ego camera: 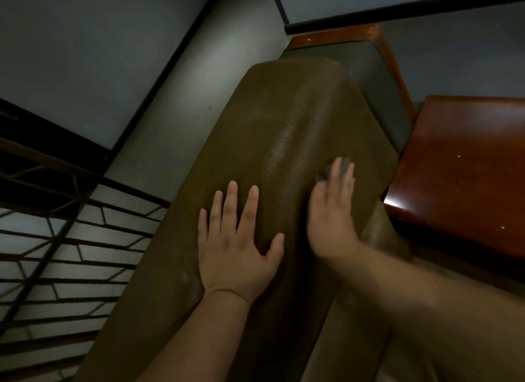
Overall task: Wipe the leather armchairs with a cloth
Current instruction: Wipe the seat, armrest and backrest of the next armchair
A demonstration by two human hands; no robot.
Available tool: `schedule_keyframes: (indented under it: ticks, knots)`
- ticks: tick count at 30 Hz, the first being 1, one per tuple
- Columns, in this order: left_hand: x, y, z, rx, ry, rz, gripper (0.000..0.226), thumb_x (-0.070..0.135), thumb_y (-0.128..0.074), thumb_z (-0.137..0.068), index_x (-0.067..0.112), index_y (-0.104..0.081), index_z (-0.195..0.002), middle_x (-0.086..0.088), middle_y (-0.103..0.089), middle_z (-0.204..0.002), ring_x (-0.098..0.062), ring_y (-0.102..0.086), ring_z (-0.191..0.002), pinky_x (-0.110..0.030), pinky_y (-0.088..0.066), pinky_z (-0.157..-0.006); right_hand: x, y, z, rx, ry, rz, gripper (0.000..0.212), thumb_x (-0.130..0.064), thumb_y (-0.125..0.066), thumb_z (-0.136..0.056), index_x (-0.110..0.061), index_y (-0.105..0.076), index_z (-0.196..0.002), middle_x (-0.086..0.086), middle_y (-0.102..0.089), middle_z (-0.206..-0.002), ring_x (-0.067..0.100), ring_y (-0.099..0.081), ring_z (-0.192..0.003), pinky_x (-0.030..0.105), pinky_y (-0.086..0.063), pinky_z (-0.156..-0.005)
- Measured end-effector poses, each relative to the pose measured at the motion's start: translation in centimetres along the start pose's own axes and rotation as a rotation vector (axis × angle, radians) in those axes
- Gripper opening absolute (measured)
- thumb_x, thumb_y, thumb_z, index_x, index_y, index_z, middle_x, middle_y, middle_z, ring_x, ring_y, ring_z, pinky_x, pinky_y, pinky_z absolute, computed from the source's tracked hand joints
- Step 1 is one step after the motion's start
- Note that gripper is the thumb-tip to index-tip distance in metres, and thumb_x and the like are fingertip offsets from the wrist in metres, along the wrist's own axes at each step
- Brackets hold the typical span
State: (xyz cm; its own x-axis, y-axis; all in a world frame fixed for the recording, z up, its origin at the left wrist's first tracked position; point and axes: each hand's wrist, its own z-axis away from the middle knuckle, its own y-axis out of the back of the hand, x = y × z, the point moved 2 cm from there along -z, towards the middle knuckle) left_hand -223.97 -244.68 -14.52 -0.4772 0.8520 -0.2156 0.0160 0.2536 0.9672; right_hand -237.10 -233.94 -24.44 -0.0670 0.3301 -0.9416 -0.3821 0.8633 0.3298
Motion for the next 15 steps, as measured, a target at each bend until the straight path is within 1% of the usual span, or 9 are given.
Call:
schedule_keyframes:
  ticks: [2,3,4,5,7,9,11,13,15]
  knots:
    - [-0.2,0.3,0.0,-0.006,-0.023,0.0,0.082,0.063,-0.041,-0.095,0.034,-0.017,-0.167,-0.004,-0.014,-0.176,-0.028,-0.014,-0.162,-0.058,-0.018,-0.128,-2.7,-0.8,5.7,-0.176,0.2,0.033,0.065,-0.055,-0.013,-0.108,-0.027,0.002,-0.165,-0.007,0.034,-0.166,0.019,0.029,-0.155,0.055,0.001,-0.128]
    - [-0.2,0.4,0.0,-0.009,-0.019,-0.006,0.08,0.061,-0.04,-0.096,0.034,-0.016,-0.167,-0.003,-0.012,-0.177,-0.027,-0.013,-0.162,-0.058,-0.017,-0.129,-2.9,-1.4,8.8,-0.289,0.241,0.007,0.067,-0.055,-0.015,-0.107,-0.032,0.009,-0.164,-0.009,0.039,-0.164,0.017,0.033,-0.154,0.056,-0.001,-0.127]
    - [-0.3,0.5,-0.1,-0.007,-0.004,-0.015,0.08,0.06,-0.04,-0.096,0.034,-0.015,-0.167,-0.002,-0.011,-0.177,-0.026,-0.011,-0.163,-0.057,-0.015,-0.129,-2.3,-1.3,10.3,-0.332,0.277,0.011,0.068,-0.059,-0.015,-0.105,-0.04,0.019,-0.161,-0.009,0.04,-0.164,0.016,0.034,-0.153,0.057,-0.003,-0.128]
    - [-0.3,0.6,-0.1,-0.009,0.008,-0.028,0.08,0.06,-0.04,-0.096,0.035,-0.013,-0.168,-0.002,-0.01,-0.177,-0.026,-0.01,-0.163,-0.056,-0.014,-0.13,-1.3,-0.9,9.7,-0.34,0.286,0.011,0.067,-0.061,-0.013,-0.103,-0.047,0.025,-0.157,-0.01,0.04,-0.164,0.017,0.034,-0.153,0.057,-0.004,-0.128]
    - [0.1,0.8,-0.2,-0.011,0.007,-0.044,0.083,0.061,-0.042,-0.095,0.035,-0.011,-0.168,-0.003,-0.01,-0.177,-0.027,-0.01,-0.163,-0.055,-0.013,-0.13,0.2,0.0,5.2,-0.276,0.241,0.016,0.066,-0.057,-0.016,-0.103,-0.053,0.026,-0.154,-0.011,0.037,-0.166,0.016,0.032,-0.154,0.057,-0.005,-0.128]
    - [0.3,0.8,-0.8,-0.024,0.001,-0.07,0.084,0.062,-0.041,-0.095,0.035,-0.008,-0.168,-0.003,-0.009,-0.177,-0.027,-0.009,-0.163,-0.055,-0.012,-0.13,0.5,0.9,0.1,-0.097,0.073,-0.082,0.066,-0.052,-0.02,-0.105,-0.046,0.014,-0.16,-0.009,0.028,-0.17,0.015,0.027,-0.156,0.057,-0.004,-0.129]
    - [0.1,0.9,-0.9,-0.045,0.018,-0.087,0.084,0.063,-0.04,-0.097,0.035,-0.006,-0.168,-0.003,-0.008,-0.177,-0.027,-0.007,-0.163,-0.055,-0.011,-0.13,0.1,1.1,-1.8,-0.014,-0.052,-0.169,0.065,-0.05,-0.02,-0.106,-0.036,0.005,-0.165,-0.004,0.02,-0.172,0.018,0.021,-0.157,0.059,-0.002,-0.128]
    - [0.1,0.8,-0.5,-0.033,0.018,-0.069,0.082,0.062,-0.039,-0.097,0.034,-0.008,-0.168,-0.004,-0.009,-0.177,-0.027,-0.008,-0.163,-0.055,-0.011,-0.13,-0.4,-0.1,1.1,-0.057,-0.025,-0.138,0.066,-0.05,-0.019,-0.106,-0.034,0.006,-0.165,-0.001,0.02,-0.173,0.022,0.02,-0.158,0.061,-0.005,-0.128]
    - [0.1,0.7,-0.3,-0.015,0.003,-0.043,0.08,0.06,-0.038,-0.098,0.032,-0.012,-0.168,-0.003,-0.011,-0.177,-0.027,-0.01,-0.163,-0.056,-0.013,-0.13,-1.4,-1.5,8.2,-0.212,0.146,-0.067,0.067,-0.052,-0.017,-0.106,-0.034,0.011,-0.165,0.004,0.02,-0.172,0.028,0.018,-0.159,0.062,-0.01,-0.127]
